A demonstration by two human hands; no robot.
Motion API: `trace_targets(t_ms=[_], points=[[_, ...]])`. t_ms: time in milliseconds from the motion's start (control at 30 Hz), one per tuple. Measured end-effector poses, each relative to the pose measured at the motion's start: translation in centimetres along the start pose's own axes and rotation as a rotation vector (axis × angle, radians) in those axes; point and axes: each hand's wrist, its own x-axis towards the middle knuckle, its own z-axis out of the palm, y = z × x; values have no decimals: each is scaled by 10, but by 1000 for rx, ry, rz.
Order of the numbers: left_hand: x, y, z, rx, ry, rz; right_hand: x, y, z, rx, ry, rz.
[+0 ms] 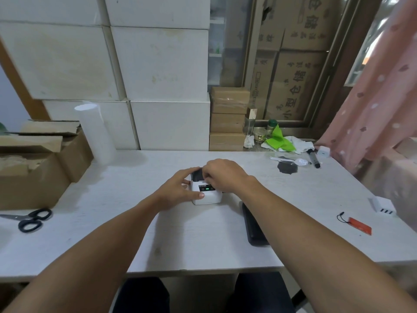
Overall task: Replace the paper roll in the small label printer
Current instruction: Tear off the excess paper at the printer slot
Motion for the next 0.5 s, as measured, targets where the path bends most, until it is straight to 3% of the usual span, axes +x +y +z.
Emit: trace_targets(t_ms=[300, 500], points=[[1, -4, 1, -27, 6, -2, -7, -2, 4, -282, 88, -158], [1, -6, 2, -32, 13, 4, -7, -8, 12, -351, 76, -107]])
